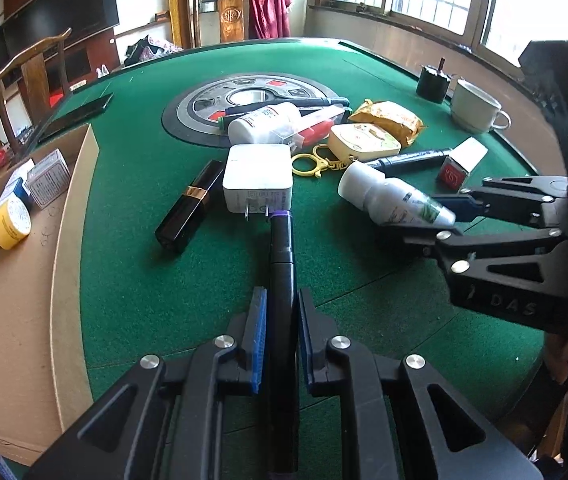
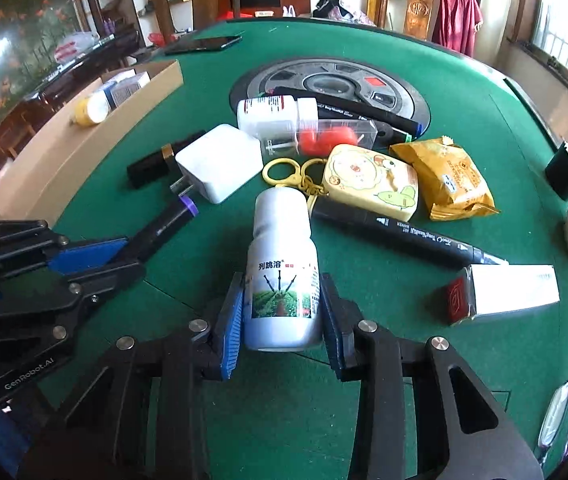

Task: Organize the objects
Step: 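Hold the black marker with the left tool while the right tool grasps a white pill bottle, then carry the marker and pill bottle into the cardboard tray and release both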

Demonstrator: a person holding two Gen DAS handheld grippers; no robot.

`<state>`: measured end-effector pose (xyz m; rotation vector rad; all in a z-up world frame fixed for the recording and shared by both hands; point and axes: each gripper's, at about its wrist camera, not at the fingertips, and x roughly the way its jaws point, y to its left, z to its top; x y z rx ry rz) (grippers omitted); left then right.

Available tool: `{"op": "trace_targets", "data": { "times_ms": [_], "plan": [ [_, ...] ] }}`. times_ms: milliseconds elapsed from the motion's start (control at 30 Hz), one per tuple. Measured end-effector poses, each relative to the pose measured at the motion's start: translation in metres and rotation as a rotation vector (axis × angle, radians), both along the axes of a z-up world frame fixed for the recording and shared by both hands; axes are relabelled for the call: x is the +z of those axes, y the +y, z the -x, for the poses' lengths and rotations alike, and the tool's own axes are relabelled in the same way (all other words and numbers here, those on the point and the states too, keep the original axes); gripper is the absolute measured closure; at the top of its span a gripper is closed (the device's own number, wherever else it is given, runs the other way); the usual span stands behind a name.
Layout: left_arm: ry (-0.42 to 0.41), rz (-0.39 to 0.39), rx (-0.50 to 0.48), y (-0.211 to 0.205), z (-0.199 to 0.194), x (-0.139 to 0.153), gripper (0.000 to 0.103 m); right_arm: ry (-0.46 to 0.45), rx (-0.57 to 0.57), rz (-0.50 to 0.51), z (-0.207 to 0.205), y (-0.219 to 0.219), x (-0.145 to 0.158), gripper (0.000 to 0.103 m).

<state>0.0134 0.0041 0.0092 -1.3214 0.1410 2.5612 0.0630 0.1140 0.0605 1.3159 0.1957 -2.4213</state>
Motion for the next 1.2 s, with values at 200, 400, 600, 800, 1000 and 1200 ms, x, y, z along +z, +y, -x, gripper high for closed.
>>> {"op": "trace_targets", "data": {
  "times_ms": [200, 400, 600, 800, 1000, 1200],
  "plan": [
    [0.005, -0.039, 0.022, -0.006, -0.001, 0.000, 0.090, 0.020, -0.032, 0.086, -0.009, 0.009, 0.005, 0.069],
    [-0.010, -0.058, 0.027, -0.009, -0.001, 0.000, 0.090, -0.004, -0.015, 0.054, -0.013, 0.004, 0.001, 0.069],
    [0.000, -0.048, 0.021, -0.008, -0.001, 0.000, 0.090, -0.025, -0.006, -0.026, -0.007, -0.002, 0.006, 0.068],
    [0.002, -0.093, 0.019, -0.015, -0.002, 0.001, 0.090, -0.036, -0.011, 0.002, -0.004, 0.000, 0.001, 0.069],
    [0.028, -0.124, 0.024, -0.019, -0.006, 0.014, 0.090, -0.019, -0.030, 0.065, -0.012, 0.005, 0.011, 0.069],
    [0.048, -0.154, 0.041, -0.025, -0.008, 0.022, 0.090, 0.000, -0.029, 0.095, -0.013, 0.003, 0.021, 0.069]
  ]
}}
